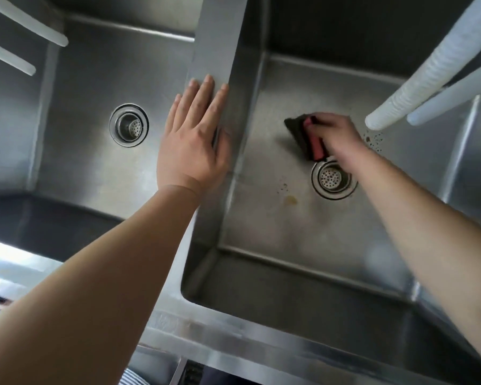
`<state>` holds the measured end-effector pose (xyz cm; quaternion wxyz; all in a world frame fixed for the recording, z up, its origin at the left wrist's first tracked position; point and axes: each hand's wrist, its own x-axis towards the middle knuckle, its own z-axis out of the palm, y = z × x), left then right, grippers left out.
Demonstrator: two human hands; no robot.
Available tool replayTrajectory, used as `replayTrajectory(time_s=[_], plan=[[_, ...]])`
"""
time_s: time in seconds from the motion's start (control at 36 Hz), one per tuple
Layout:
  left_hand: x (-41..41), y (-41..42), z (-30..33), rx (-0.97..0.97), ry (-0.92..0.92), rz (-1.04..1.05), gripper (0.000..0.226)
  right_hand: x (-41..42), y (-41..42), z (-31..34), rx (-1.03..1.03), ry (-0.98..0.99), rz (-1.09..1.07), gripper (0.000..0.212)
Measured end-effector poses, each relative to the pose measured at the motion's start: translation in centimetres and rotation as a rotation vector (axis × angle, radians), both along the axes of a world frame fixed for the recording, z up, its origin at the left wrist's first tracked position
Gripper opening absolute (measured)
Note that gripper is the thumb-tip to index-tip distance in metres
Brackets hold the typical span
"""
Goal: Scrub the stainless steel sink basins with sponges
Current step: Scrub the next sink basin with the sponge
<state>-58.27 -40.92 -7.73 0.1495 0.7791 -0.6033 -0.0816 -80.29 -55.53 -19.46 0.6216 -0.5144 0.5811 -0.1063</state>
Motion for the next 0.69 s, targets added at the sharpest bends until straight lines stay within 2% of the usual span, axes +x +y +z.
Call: replayTrajectory(time_s=[0.06,0.14,0.22,0.33,0.58,0.69], plan=[[0.2,-0.1,-0.1,-0.005,-0.006,-0.004,0.057,0.4,-3.8,-0.8,-0.203,0.17,0.005,0.029],[0.3,-0.1,-0.2,-0.01,-0.015,-0.014,0.058,1.6,-7.5,-1.9,-0.43,0.334,0.035,0.028],[0.2,-0.2,0.0,0.002,-0.011,-0.017,0.062,2.7,-8.9,-4.0,-0.479,0.507,0.19,0.032],[0.2,-0.3,0.1,0.004,-0.015,-0.012,0.063,4.3,-7.0,-5.8,-0.514,0.702,0.283,0.038],[0.3,-0.2,0.5,0.035,-0.026,-0.01,0.066,1.9,7.7,-5.0,-0.578,0.59,0.799,0.042],[0.2,-0.2,0.5,0.042,-0.013,-0.007,0.066,-0.8,14.6,-4.8,-0.624,0.479,0.979,0.034]])
